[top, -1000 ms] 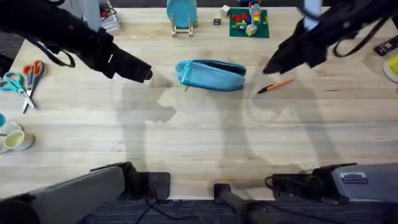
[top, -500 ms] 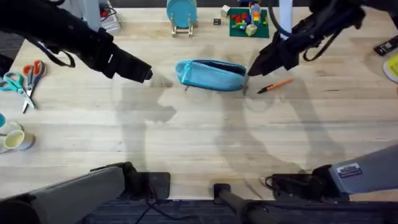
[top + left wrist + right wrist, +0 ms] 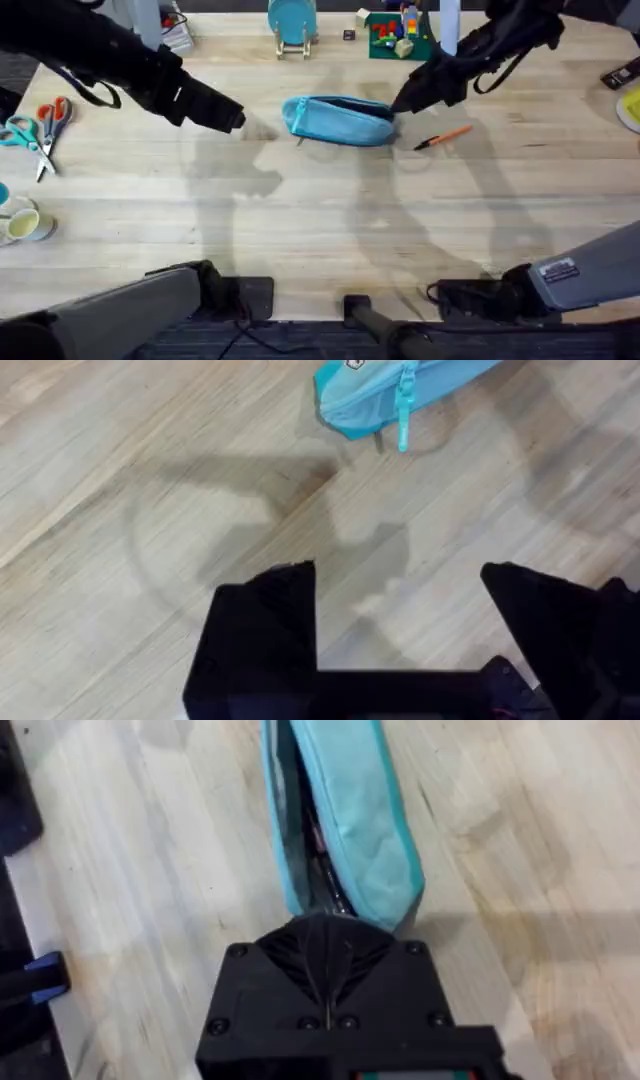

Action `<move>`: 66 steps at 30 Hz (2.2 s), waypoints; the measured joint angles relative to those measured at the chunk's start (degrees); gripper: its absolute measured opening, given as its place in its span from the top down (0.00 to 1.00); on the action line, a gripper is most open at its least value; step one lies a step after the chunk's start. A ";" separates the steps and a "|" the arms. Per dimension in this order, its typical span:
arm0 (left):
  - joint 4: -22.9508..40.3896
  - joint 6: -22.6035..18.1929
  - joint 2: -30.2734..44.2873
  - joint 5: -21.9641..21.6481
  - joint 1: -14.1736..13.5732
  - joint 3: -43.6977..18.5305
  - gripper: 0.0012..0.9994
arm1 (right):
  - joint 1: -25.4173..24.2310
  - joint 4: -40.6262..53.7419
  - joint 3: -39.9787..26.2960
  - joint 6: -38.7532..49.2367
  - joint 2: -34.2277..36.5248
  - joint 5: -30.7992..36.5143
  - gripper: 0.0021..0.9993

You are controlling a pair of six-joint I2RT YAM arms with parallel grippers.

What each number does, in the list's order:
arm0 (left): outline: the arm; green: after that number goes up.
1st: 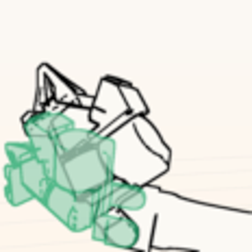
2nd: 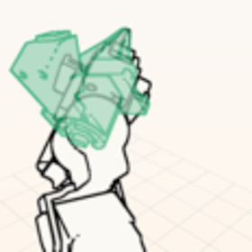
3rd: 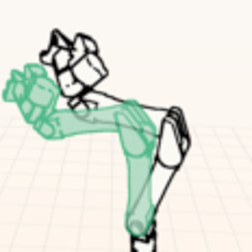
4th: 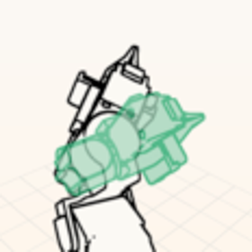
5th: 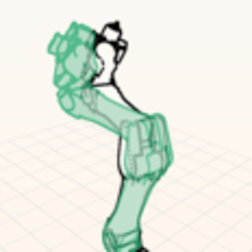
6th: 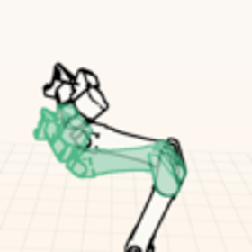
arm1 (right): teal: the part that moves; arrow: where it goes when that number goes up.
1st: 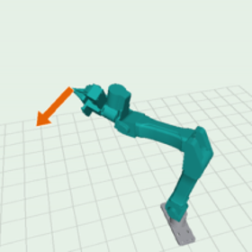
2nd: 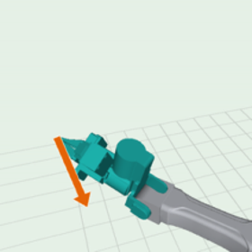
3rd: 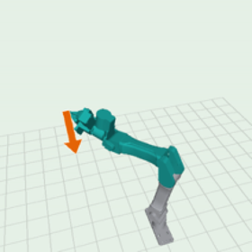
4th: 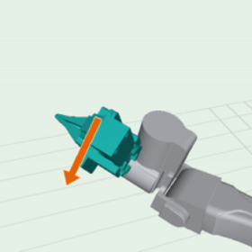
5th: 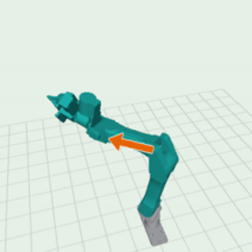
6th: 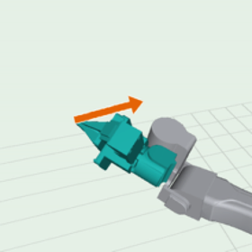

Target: Unzip the bag, pick up the pens from the table one at a time and place them inside, then zip the bag closed.

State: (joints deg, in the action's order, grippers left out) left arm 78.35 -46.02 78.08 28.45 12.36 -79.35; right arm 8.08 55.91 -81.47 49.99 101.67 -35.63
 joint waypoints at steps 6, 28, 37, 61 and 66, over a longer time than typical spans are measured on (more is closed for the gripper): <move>0.01 -0.01 0.00 0.00 0.00 0.00 0.00 | 0.85 -0.67 0.00 0.00 0.00 -0.01 0.97; 0.01 0.00 0.00 0.00 0.00 0.00 0.00 | 2.32 -2.58 0.00 0.01 5.49 -0.42 0.97; 0.00 0.00 0.00 0.00 0.00 0.00 0.00 | 2.58 -3.98 0.00 0.01 5.49 -0.40 0.97; 0.00 0.00 0.00 0.00 0.00 0.00 0.00 | 6.69 -6.96 0.02 -0.06 7.02 -0.40 0.86; 0.02 -0.01 0.02 0.00 0.00 0.00 0.00 | 6.71 -6.92 0.04 -0.01 6.99 -0.42 0.14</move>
State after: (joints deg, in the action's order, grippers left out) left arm 78.37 -46.03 78.10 28.45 12.36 -79.35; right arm 14.79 48.99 -81.43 49.98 108.66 -36.05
